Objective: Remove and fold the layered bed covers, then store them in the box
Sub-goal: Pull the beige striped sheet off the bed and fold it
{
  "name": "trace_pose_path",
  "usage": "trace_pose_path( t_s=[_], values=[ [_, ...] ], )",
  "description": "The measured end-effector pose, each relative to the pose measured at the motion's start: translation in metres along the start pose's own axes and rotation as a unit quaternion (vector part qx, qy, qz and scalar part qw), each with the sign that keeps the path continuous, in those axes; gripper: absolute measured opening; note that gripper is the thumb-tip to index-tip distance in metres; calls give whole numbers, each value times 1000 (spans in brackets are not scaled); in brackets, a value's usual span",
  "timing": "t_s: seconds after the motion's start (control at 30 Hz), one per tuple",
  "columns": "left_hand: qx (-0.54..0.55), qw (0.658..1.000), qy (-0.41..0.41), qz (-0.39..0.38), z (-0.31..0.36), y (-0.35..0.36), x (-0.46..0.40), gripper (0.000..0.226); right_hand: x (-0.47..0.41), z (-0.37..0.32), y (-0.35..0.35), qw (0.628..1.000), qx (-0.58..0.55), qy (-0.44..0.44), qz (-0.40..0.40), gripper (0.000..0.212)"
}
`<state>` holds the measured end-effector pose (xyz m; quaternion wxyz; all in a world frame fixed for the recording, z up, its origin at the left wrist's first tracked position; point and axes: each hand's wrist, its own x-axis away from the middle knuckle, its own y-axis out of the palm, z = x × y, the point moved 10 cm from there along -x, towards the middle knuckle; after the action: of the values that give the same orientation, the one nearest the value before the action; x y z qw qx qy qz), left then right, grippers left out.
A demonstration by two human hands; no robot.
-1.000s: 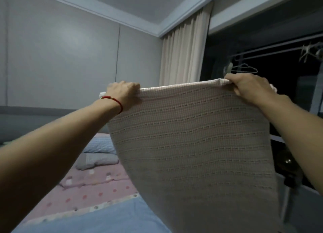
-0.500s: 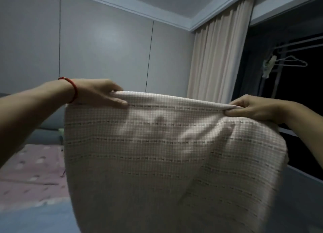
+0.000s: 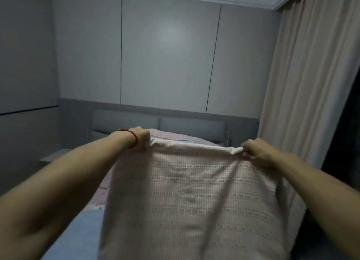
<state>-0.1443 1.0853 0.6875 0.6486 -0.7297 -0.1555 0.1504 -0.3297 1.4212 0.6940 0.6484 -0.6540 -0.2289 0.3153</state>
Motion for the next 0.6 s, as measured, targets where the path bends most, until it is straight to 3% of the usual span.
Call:
trace_pose_path(
  t_s=[0.07,0.2,0.3,0.43,0.5,0.6],
  values=[
    [47,989,-60,127,-14,-35,-27,21,-38,9,-27,992,27,1,125,25],
    [100,936,-107,320,-41,-127,-45,20,-79,16,-129,968,0,1,253,8],
    [131,896,-113,410,-44,-195,-30,18,-83,21,-193,938,43,-27,343,25],
    [116,896,-78,422,-47,-226,-24,26,-73,35,-217,928,51,-18,369,39],
    [69,904,-57,417,-43,-214,-21,18,-72,41,-200,935,58,-18,351,37],
    [12,921,-42,386,-33,-165,-12,32,-65,45,-144,949,64,-28,306,24]
  ],
)
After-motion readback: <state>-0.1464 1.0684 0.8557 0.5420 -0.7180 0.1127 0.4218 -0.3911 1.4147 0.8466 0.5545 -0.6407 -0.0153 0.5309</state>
